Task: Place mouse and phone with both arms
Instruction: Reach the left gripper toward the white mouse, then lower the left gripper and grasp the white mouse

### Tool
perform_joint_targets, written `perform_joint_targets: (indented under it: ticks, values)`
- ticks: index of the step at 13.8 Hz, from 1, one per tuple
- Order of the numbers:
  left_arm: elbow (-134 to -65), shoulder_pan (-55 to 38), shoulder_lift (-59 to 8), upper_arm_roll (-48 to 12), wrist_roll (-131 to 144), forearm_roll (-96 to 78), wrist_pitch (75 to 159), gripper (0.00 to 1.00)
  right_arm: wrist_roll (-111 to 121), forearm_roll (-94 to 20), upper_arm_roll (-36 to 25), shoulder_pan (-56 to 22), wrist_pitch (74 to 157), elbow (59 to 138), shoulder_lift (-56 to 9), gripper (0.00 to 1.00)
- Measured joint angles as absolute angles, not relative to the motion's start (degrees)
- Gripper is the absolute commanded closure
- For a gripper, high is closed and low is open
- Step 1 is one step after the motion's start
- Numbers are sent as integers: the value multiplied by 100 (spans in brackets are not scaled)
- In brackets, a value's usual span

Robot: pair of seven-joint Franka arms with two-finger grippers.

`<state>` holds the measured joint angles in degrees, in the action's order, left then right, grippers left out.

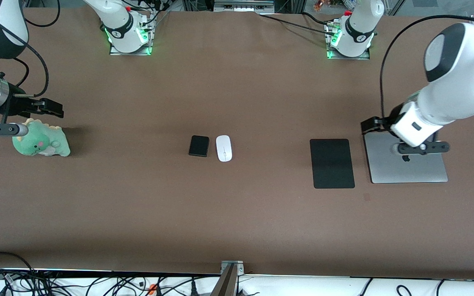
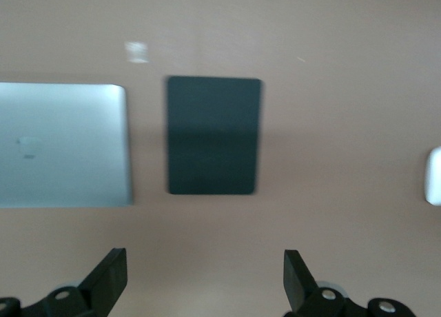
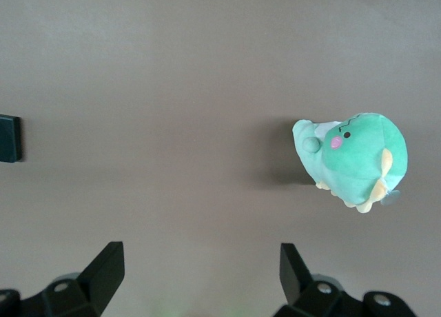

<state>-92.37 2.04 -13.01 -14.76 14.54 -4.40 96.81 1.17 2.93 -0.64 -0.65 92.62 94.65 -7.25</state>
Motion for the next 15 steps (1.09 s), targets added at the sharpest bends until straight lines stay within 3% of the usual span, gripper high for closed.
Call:
perform_joint_targets:
  ticks: [3,6,9,15]
  values:
    - [-9033,-470,-1765,-1494,2166,-600,9897,0,122,311,-64,-86,9263,9459,-762,0]
    - [-8315,-1045,-2666,-1500,2952,-612,10090,0,124,314,-68,-85,9262,9459,-774,0]
    - [-7787,-1786,-3573,-1489,4056,-612,10911,0,124,315,-71,-86,9262,9459,-785,0]
    - [-7602,-3076,-4417,-1156,5309,-553,12098,0,124,315,-76,-85,9260,9459,-788,0]
